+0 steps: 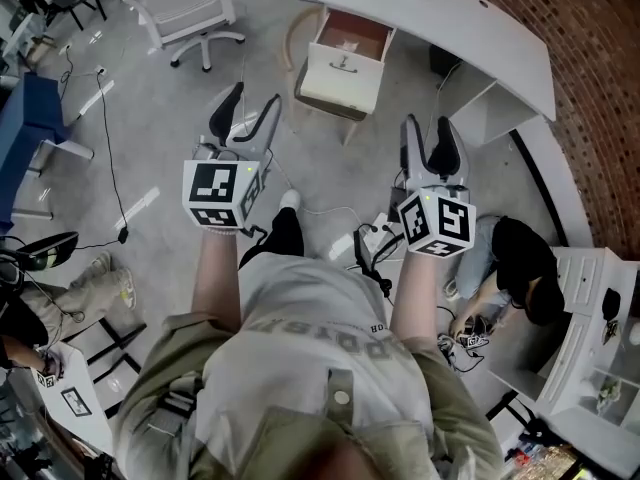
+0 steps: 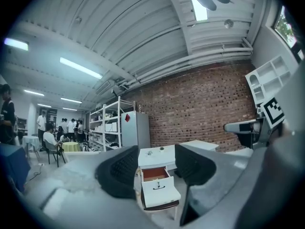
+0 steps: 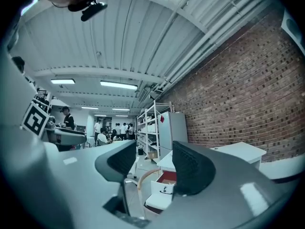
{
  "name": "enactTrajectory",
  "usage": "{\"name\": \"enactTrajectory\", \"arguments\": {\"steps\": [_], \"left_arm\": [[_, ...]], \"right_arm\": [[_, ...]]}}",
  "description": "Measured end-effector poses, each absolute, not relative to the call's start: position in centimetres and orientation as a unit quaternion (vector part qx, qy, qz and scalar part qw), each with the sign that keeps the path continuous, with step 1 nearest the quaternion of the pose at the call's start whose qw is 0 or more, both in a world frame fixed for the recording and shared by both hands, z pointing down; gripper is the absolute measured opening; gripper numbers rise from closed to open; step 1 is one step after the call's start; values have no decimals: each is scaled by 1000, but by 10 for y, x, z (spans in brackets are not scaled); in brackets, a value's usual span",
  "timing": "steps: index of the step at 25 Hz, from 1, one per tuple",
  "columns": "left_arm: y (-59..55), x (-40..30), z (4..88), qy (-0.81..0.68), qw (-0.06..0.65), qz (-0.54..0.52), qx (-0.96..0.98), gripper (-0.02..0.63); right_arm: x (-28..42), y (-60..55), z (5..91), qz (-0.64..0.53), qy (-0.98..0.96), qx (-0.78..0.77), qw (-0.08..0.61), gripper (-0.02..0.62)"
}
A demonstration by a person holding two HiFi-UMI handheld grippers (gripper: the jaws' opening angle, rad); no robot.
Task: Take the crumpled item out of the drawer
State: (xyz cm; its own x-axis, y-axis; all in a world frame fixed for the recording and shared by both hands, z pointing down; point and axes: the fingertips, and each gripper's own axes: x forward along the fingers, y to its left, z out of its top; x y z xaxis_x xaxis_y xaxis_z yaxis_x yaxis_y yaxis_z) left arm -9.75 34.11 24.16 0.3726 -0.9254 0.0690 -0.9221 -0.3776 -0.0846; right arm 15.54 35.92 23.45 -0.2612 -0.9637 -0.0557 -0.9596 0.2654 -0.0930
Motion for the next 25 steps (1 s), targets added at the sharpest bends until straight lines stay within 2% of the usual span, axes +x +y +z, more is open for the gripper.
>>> {"name": "enactTrajectory", "arguments": {"steps": [7, 17, 25], "left_arm": [[255, -106, 256, 543, -5, -63, -837, 281], [122, -140, 246, 510, -12, -57, -858, 281], [67, -147, 264, 486, -41, -61, -871, 281]], "right_arm": [[143, 281, 249, -38, 793, -607, 24, 244], [112, 161, 241, -43, 772, -633, 31, 245], [101, 114, 248, -51, 756, -652, 10, 245]]}}
